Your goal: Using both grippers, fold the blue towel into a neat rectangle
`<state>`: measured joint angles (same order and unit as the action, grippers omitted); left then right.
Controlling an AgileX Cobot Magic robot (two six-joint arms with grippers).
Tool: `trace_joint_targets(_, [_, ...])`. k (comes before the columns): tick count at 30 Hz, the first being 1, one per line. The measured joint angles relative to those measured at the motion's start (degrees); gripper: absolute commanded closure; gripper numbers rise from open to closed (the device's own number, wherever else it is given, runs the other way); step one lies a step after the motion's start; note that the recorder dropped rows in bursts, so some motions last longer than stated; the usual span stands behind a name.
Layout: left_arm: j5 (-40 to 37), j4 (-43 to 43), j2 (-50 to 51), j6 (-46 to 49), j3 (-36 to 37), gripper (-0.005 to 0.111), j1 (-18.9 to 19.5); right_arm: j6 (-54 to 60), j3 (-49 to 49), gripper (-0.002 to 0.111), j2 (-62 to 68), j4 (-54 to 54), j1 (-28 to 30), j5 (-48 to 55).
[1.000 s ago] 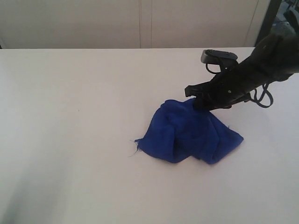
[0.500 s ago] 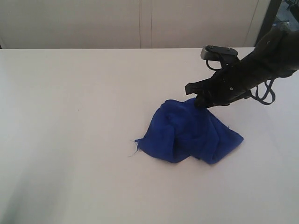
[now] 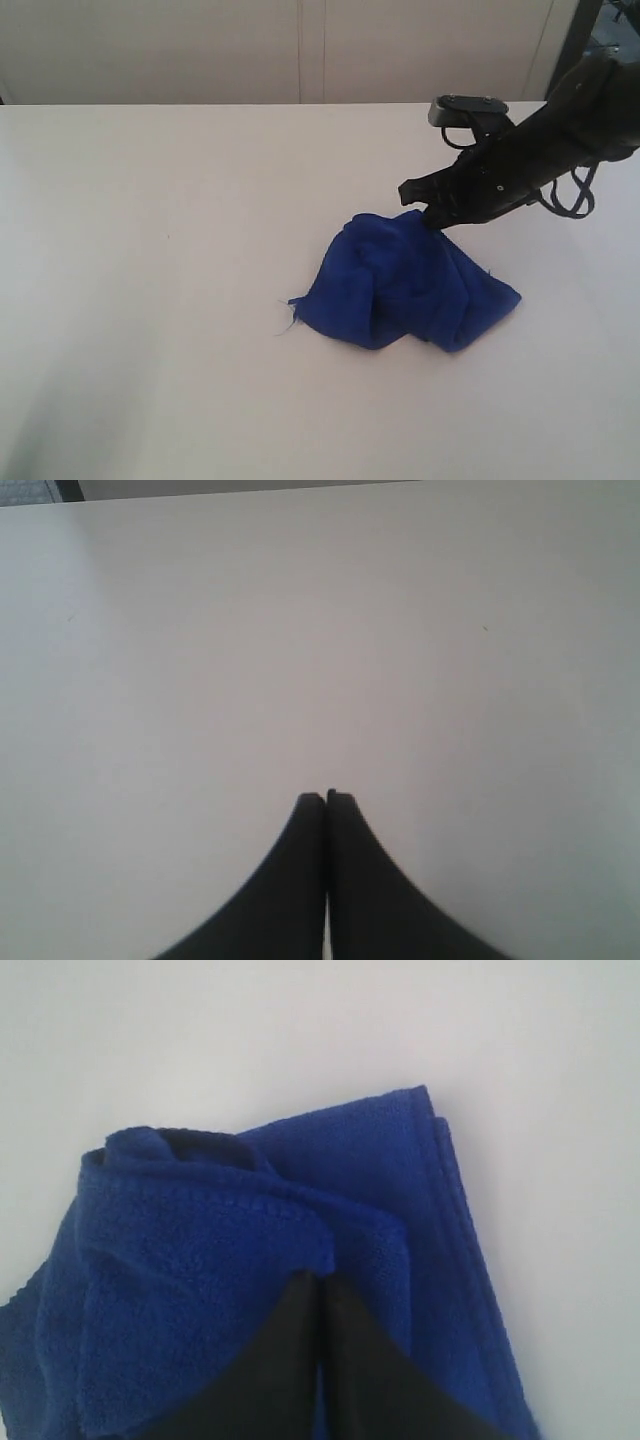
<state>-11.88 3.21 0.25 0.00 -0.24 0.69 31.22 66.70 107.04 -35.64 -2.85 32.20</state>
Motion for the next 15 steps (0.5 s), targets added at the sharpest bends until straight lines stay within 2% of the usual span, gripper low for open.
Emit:
trace_joint_targets(6, [0.0, 0.0, 0.0, 0.0, 0.0, 0.107, 0.0, -1.21, 0.0, 0.108, -3.97, 4.01, 0.0, 1.98])
trace_joint_targets(15, [0.0, 0.0, 0.0, 0.0, 0.0, 0.107, 0.0, -9.76, 0.0, 0.108, -11.4, 16.14, 0.0, 9.14])
